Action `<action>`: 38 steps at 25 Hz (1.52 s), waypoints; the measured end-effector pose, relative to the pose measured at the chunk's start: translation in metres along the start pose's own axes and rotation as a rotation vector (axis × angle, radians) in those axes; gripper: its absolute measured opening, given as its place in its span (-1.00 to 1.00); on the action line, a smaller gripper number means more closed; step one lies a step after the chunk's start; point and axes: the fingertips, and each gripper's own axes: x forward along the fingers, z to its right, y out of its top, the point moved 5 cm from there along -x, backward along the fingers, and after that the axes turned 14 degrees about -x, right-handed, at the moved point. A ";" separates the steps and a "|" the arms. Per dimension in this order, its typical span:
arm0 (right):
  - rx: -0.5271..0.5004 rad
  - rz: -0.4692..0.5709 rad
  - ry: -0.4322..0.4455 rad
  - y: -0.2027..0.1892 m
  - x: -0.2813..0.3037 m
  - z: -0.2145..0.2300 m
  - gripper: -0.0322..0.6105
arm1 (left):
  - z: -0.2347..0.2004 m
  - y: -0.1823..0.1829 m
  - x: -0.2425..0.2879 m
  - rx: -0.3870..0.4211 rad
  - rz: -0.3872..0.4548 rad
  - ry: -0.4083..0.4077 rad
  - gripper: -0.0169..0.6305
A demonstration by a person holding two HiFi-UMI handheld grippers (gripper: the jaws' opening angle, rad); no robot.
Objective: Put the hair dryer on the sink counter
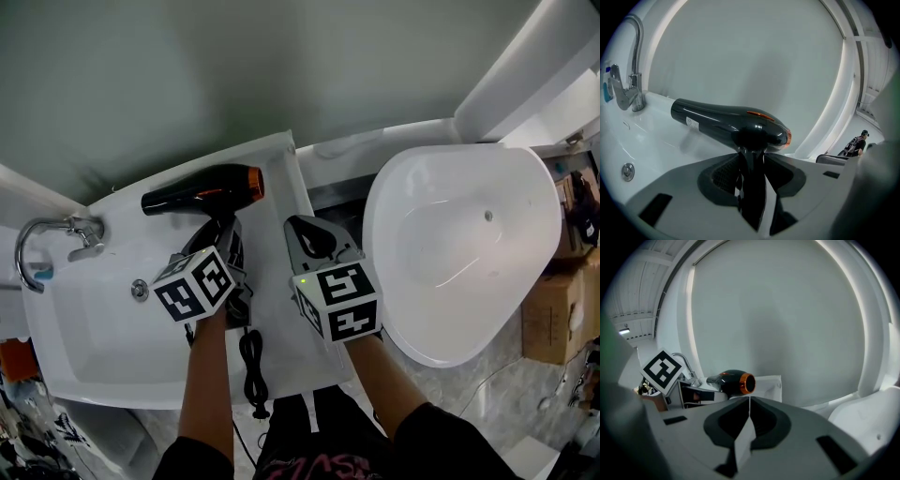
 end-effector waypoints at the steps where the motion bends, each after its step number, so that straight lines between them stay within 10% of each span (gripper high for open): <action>1: 0.002 -0.006 0.001 -0.001 0.001 0.000 -0.83 | -0.001 -0.002 0.001 0.003 -0.006 0.003 -0.43; 38: -0.026 0.012 -0.021 0.016 -0.012 -0.004 -0.83 | 0.007 0.007 -0.013 0.112 0.027 -0.007 -0.47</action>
